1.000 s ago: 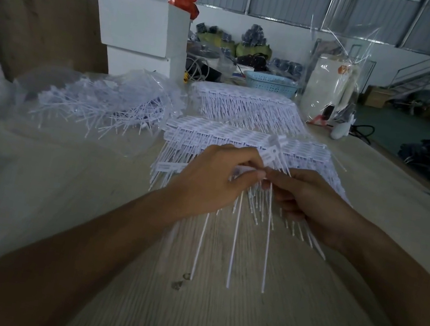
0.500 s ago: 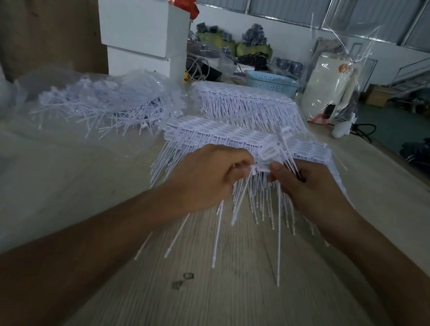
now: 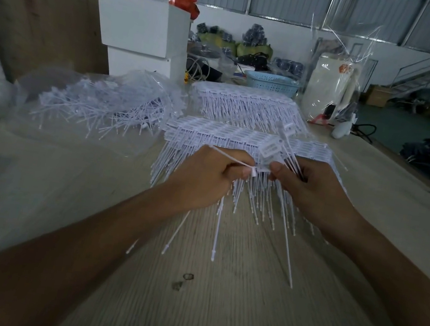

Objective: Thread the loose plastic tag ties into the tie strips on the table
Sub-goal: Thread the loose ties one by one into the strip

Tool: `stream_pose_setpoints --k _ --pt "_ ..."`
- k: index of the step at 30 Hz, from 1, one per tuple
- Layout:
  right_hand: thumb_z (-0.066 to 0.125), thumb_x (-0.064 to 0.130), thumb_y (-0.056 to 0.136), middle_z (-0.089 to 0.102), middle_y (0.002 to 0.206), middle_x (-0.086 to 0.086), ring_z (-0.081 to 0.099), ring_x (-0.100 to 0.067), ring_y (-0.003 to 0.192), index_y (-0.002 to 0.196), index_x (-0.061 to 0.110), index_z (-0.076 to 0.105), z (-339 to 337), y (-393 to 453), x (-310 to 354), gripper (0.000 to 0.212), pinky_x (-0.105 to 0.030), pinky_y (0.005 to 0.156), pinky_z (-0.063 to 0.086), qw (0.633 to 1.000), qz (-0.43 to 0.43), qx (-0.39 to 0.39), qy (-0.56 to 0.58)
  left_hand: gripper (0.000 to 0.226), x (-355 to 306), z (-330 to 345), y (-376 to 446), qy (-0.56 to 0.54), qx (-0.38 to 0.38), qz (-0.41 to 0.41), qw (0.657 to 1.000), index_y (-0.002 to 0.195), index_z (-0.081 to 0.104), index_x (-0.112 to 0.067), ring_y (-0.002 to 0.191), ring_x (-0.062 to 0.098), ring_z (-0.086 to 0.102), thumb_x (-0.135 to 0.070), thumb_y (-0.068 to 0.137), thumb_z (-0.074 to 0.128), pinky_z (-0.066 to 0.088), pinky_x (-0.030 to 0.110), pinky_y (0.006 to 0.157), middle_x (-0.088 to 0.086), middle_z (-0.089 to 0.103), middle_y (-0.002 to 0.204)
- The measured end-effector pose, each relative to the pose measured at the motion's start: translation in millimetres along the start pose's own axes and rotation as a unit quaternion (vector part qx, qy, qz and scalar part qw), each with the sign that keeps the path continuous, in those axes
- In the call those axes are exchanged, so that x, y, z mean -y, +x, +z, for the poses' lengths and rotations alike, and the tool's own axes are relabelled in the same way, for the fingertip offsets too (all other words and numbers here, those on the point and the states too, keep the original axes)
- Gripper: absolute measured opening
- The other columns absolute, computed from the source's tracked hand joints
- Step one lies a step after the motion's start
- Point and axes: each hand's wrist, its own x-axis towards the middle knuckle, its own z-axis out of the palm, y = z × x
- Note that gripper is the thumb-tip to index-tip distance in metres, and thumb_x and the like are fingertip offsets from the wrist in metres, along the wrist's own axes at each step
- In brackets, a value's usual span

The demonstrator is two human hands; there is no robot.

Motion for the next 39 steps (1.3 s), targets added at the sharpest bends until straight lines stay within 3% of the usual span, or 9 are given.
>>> stream_pose_setpoints --k 5,12,17,22,26,31,33,35,39 --pt "0.059 0.03 0.098 0.036 0.057 -0.004 0.032 -0.004 0.042 0.081 -0.001 0.069 -1 -1 1 0.037 -0.014 0.045 0.025 1.0 -0.001 0.0 0.013 0.019 -5 -1 -1 -0.021 0.002 -0.004 1.0 0.098 0.075 -0.009 0.08 0.017 0.068 -0.016 0.1 0.058 0.053 0.038 0.076 0.0 0.073 0.088" --pt "0.062 0.022 0.098 0.036 0.052 0.013 0.034 -0.002 0.047 0.071 0.008 0.056 -3 -1 5 0.031 -0.016 0.049 0.026 0.999 -0.034 0.004 -0.027 0.016 -6 -2 1 -0.084 -0.001 -0.051 0.995 0.093 0.076 -0.011 0.067 0.007 0.068 -0.011 0.098 0.061 0.049 0.018 0.067 -0.006 0.075 0.078" --pt "0.061 0.045 0.091 0.04 0.053 0.011 0.033 -0.005 0.048 0.077 0.013 0.067 -4 -2 3 0.035 -0.021 0.048 0.027 0.985 0.089 0.01 0.15 0.013 -9 1 1 -0.079 -0.041 -0.023 0.996 0.104 0.074 -0.012 0.081 0.002 0.07 -0.016 0.093 0.069 0.055 0.021 0.077 -0.005 0.075 0.087" --pt "0.061 0.045 0.095 0.038 0.057 0.008 0.028 -0.007 0.048 0.073 0.018 0.062 -5 -2 5 0.035 -0.021 0.046 0.022 0.973 0.124 0.053 0.189 0.017 -11 1 -1 -0.078 -0.062 -0.031 0.995 0.101 0.073 -0.021 0.079 -0.006 0.065 -0.017 0.085 0.078 0.042 0.004 0.07 -0.019 0.07 0.08" --pt "0.058 0.04 0.098 0.048 0.056 0.01 0.032 -0.004 0.045 0.068 0.021 0.065 -3 -3 5 0.036 -0.016 0.043 0.027 0.972 0.135 0.061 0.184 0.019 -14 0 -2 -0.034 -0.056 -0.007 0.998 0.098 0.075 -0.02 0.079 0.002 0.066 -0.019 0.081 0.082 0.047 0.014 0.067 -0.009 0.072 0.083" --pt "0.051 0.037 0.102 0.05 0.061 0.002 0.043 -0.011 0.051 0.075 0.014 0.058 -1 -2 -1 0.036 -0.022 0.045 0.039 0.978 0.124 0.068 0.153 0.024 -12 -3 -1 0.075 -0.035 0.043 0.996 0.109 0.075 -0.02 0.097 0.016 0.063 -0.027 0.087 0.076 0.05 0.04 0.083 -0.007 0.072 0.101" --pt "0.046 0.035 0.104 0.05 0.054 0.007 0.046 -0.01 0.046 0.075 0.015 0.048 2 -4 -6 0.035 -0.028 0.048 0.043 0.996 0.055 0.071 0.02 0.024 -11 0 -4 0.143 -0.013 0.089 0.986 0.112 0.075 -0.017 0.098 0.021 0.06 -0.025 0.089 0.073 0.051 0.041 0.078 -0.003 0.071 0.1" --pt "0.043 0.034 0.104 0.051 0.053 0.007 0.05 -0.007 0.047 0.076 0.026 0.042 6 -5 -10 0.03 -0.032 0.054 0.042 0.988 -0.014 0.08 -0.13 0.024 -9 0 -6 0.18 0.012 0.111 0.977 0.113 0.074 -0.016 0.099 0.022 0.057 -0.024 0.09 0.071 0.051 0.042 0.075 -0.001 0.07 0.098" --pt "0.045 0.034 0.103 0.054 0.064 -0.004 0.054 -0.021 0.058 0.083 0.028 0.043 -3 2 -14 0.021 -0.04 0.06 0.043 0.987 -0.022 0.011 -0.157 0.02 -10 3 -7 0.173 0.06 0.154 0.971 0.107 0.077 -0.015 0.094 0.022 0.056 -0.023 0.089 0.072 0.051 0.042 0.073 -0.001 0.07 0.092"
